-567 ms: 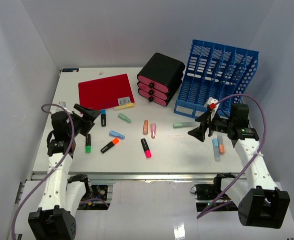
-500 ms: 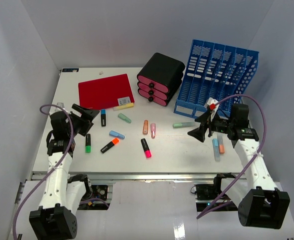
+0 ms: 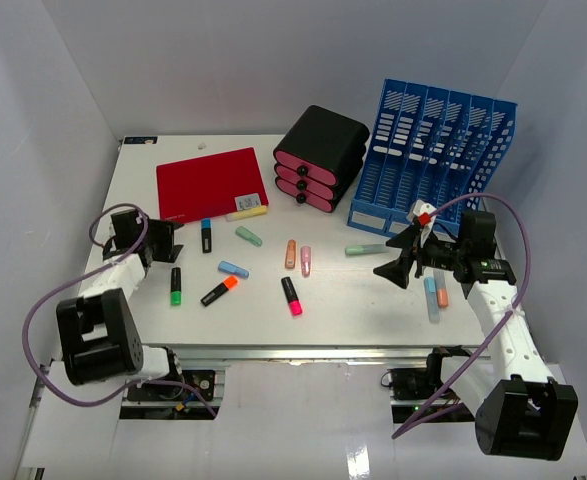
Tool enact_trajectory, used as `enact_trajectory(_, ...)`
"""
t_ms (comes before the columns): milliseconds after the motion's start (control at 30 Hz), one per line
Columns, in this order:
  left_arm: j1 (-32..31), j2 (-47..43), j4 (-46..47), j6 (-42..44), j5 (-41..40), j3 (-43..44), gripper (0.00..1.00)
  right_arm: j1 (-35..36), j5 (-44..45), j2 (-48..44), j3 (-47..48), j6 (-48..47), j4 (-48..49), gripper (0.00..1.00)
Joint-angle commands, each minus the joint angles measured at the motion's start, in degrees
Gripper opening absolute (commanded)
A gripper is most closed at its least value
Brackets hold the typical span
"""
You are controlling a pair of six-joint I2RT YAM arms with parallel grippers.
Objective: Organize the desk
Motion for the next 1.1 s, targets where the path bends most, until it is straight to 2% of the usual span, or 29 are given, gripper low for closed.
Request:
enact_trajectory(0, 0.2, 7.7, 6.6, -4.9, -2.4, 3.7, 0.7, 0.1, -2.5, 0.2, -0.3, -0.7, 0.4, 0.9)
enact_trajectory(200, 0.2, 17.6, 12.3, -5.3, -1.8, 8.4, 0.69, 0.1, -3.0, 0.8, -0.5, -1.1, 0.1, 0.9)
enact_trajectory(467, 0.3, 24.8, 17.4, -6.3, -0.8, 11.7, 0.66, 0.1, -4.0, 2.0, -0.6, -2.0, 0.1, 0.9)
enact_trajectory(667, 0.3, 28.5, 22.5, -9.5, 0.4, 10.0, 0.55, 0.1, -4.2, 3.4, -0.4, -2.2, 0.1, 0.9)
enact_trajectory(900, 0.3, 29.5, 29.0, -11.0, 0.8, 6.1, 0.37, 0.1, -4.7, 3.3, -0.7, -2.3, 0.1, 0.9)
enact_trajectory(1067, 0.6, 28.7, 34.1, -10.8, 2.2, 4.5, 0.26, 0.4, -6.3, 3.5, 0.7, -6.0, -4.0, 0.9)
